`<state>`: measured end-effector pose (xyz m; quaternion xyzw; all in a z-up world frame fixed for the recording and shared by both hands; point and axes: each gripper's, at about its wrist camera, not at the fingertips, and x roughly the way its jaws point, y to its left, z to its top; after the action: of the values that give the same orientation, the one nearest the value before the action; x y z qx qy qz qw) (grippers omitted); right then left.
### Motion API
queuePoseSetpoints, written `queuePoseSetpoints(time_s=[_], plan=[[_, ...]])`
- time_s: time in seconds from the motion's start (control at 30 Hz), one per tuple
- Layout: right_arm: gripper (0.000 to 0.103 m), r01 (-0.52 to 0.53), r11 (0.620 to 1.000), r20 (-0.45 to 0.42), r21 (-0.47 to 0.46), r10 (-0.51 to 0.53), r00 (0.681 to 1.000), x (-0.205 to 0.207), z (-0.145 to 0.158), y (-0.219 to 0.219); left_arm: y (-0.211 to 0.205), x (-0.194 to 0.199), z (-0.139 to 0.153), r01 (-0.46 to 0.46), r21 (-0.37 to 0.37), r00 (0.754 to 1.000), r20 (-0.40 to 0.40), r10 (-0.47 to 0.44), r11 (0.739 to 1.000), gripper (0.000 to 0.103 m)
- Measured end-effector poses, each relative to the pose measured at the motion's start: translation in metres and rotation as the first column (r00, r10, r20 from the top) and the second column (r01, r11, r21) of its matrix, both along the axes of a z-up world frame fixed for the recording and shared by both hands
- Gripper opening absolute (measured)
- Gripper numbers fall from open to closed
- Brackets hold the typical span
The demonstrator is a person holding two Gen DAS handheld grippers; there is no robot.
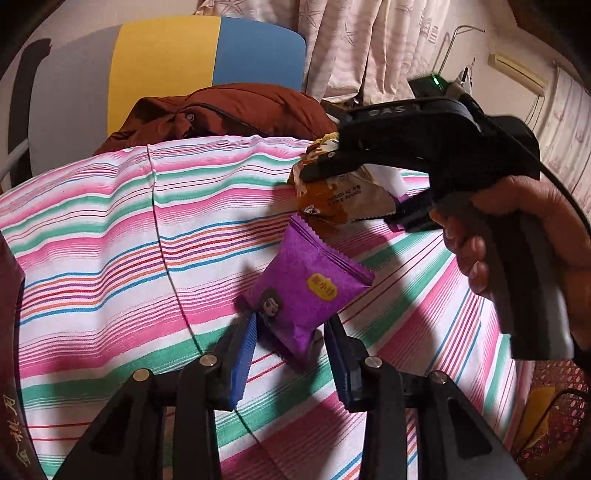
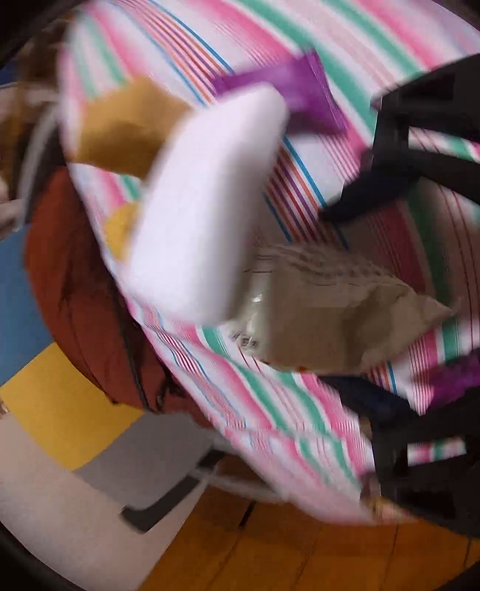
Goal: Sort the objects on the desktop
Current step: 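Grasp the white snack bag with the right tool while the left grasps the purple candy pack, then lift the white snack bag with the right tool while the left lifts the purple candy pack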
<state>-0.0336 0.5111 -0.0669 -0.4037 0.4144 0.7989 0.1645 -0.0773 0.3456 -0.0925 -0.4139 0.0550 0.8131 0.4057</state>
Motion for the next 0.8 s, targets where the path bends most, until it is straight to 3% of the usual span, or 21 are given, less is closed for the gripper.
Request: queuePoseSetpoints(time_s=[0.07, 0.3, 0.47, 0.63, 0.7, 0.8], plan=[[0.061, 0.022, 0.997, -0.021, -0.072, -0.024, 0.999, 0.006, -0.005, 0.007, 0.001, 0.000, 0.000, 0.012, 0.006, 1.000, 0.005, -0.012, 1.000, 0.042], [0.061, 0.027, 0.998, 0.038, -0.062, -0.025, 0.999, 0.029, 0.005, -0.002, 0.000, -0.002, 0.003, 0.029, 0.017, 0.999, 0.043, -0.029, 0.999, 0.052], [0.061, 0.029, 0.999, 0.104, 0.020, -0.030, 0.994, 0.063, 0.015, -0.016, 0.014, -0.004, 0.013, 0.023, -0.060, 0.999, 0.048, -0.020, 0.998, 0.061], [0.061, 0.123, 0.991, 0.095, -0.060, -0.117, 0.989, 0.103, 0.007, -0.006, 0.040, -0.012, 0.020, 0.066, -0.154, 0.997, -0.034, -0.072, 0.986, 0.063], [0.061, 0.132, 0.988, 0.088, -0.084, -0.124, 0.988, 0.106, 0.004, -0.002, 0.052, -0.015, 0.016, 0.109, -0.195, 0.993, -0.023, -0.116, 0.975, 0.067], [0.061, 0.130, 0.987, 0.082, -0.093, -0.123, 0.989, 0.102, 0.002, -0.002, 0.063, -0.013, 0.010, 0.171, -0.226, 0.983, -0.023, -0.181, 0.959, 0.066]])
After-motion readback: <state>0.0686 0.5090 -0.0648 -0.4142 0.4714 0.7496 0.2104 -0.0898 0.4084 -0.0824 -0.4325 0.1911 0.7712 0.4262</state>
